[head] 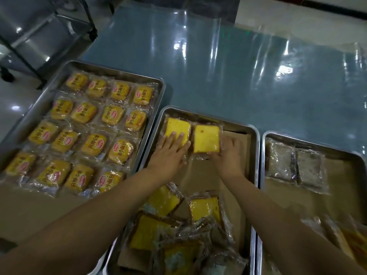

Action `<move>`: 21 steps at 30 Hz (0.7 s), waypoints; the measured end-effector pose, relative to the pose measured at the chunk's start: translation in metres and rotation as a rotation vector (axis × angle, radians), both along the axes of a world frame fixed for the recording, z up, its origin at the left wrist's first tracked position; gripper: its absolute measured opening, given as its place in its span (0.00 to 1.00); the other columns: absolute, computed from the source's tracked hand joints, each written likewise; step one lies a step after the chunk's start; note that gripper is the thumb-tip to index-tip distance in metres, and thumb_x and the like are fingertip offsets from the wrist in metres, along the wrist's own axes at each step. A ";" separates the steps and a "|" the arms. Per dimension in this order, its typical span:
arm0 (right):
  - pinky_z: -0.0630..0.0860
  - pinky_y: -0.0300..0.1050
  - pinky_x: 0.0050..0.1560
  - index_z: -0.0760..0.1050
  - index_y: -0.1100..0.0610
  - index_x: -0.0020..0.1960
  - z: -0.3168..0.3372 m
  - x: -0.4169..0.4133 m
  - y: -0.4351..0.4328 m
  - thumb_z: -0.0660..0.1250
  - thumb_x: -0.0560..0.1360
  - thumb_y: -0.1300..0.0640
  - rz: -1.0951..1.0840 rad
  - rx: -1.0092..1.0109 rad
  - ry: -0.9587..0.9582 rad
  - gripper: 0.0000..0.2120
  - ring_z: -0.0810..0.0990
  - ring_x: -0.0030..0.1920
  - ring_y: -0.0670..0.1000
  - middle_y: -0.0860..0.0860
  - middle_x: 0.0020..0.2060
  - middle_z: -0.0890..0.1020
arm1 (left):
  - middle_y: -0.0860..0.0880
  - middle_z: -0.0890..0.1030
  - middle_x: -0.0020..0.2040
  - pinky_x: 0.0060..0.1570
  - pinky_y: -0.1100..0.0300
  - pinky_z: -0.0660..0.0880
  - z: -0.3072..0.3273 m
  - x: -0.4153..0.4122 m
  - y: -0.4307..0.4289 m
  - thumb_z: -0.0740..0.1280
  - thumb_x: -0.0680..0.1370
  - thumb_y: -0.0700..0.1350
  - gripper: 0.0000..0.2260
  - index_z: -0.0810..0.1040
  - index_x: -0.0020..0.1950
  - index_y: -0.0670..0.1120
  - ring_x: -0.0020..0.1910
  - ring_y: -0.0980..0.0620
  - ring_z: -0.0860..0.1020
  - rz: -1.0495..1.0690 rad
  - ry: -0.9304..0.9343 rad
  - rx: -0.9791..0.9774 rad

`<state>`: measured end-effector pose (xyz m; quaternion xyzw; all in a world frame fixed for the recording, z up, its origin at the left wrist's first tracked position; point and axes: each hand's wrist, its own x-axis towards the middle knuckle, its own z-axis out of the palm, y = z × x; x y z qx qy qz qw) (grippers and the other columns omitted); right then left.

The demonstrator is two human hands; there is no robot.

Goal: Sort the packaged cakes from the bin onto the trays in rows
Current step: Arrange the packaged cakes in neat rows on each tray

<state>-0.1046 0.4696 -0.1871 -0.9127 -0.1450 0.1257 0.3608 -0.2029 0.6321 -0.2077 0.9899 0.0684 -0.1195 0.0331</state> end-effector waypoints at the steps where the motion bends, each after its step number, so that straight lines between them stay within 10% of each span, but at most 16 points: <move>1: 0.69 0.41 0.58 0.65 0.54 0.68 -0.002 -0.002 -0.002 0.69 0.73 0.60 0.064 -0.069 -0.057 0.26 0.68 0.60 0.47 0.53 0.65 0.65 | 0.46 0.39 0.77 0.72 0.44 0.38 -0.001 -0.001 0.001 0.51 0.81 0.55 0.27 0.40 0.76 0.52 0.73 0.44 0.34 -0.005 0.003 0.000; 14: 0.57 0.46 0.71 0.60 0.52 0.74 0.006 -0.024 -0.001 0.65 0.77 0.58 0.319 -0.367 -0.098 0.28 0.53 0.73 0.55 0.56 0.73 0.58 | 0.47 0.40 0.77 0.71 0.49 0.33 0.000 -0.003 0.008 0.56 0.80 0.49 0.29 0.44 0.77 0.51 0.74 0.46 0.35 -0.037 -0.033 -0.120; 21: 0.67 0.40 0.56 0.75 0.56 0.60 0.018 -0.057 -0.015 0.66 0.72 0.64 0.270 -0.208 -0.250 0.17 0.71 0.58 0.52 0.53 0.56 0.75 | 0.49 0.78 0.54 0.54 0.59 0.66 0.026 -0.027 0.020 0.65 0.74 0.40 0.13 0.77 0.58 0.46 0.58 0.49 0.71 -0.029 -0.285 -0.398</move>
